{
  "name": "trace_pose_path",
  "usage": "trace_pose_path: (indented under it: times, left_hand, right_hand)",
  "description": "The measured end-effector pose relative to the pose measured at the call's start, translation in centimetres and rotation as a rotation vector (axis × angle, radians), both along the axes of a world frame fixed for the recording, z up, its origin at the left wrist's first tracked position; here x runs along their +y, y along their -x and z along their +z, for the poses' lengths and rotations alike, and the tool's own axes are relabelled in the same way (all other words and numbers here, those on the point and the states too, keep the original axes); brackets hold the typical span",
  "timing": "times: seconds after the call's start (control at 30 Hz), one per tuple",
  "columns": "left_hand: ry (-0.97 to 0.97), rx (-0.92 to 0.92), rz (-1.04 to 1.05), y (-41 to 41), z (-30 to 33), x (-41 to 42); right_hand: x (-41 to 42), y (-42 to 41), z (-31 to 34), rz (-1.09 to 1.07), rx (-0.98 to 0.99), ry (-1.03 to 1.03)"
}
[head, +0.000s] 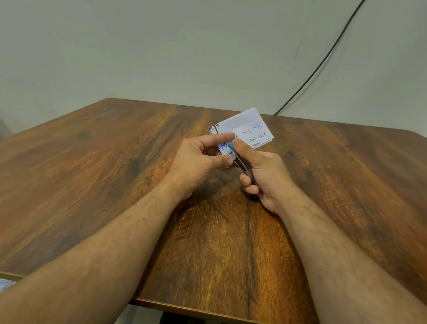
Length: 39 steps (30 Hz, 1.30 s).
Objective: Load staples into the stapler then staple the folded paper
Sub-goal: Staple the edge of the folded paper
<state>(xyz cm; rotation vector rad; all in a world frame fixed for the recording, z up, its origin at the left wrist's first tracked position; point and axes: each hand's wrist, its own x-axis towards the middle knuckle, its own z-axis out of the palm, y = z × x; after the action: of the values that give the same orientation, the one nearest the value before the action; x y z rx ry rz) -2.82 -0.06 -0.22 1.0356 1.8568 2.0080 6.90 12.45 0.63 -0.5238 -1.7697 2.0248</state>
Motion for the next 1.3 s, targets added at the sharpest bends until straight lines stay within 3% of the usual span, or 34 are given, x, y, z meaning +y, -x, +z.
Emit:
trace_pose_path:
  times: [0.53, 1.3]
  left_hand:
    - [-0.125, -0.118, -0.048, -0.41, 0.15, 0.22]
    - [-0.101, -0.076, -0.144, -0.12, 0.02, 0.00]
  right_hand:
    - [0.21, -0.07, -0.02, 0.048, 0.018, 0.004]
    - [0.18, -0.35, -0.04, 0.018, -0.017, -0.076]
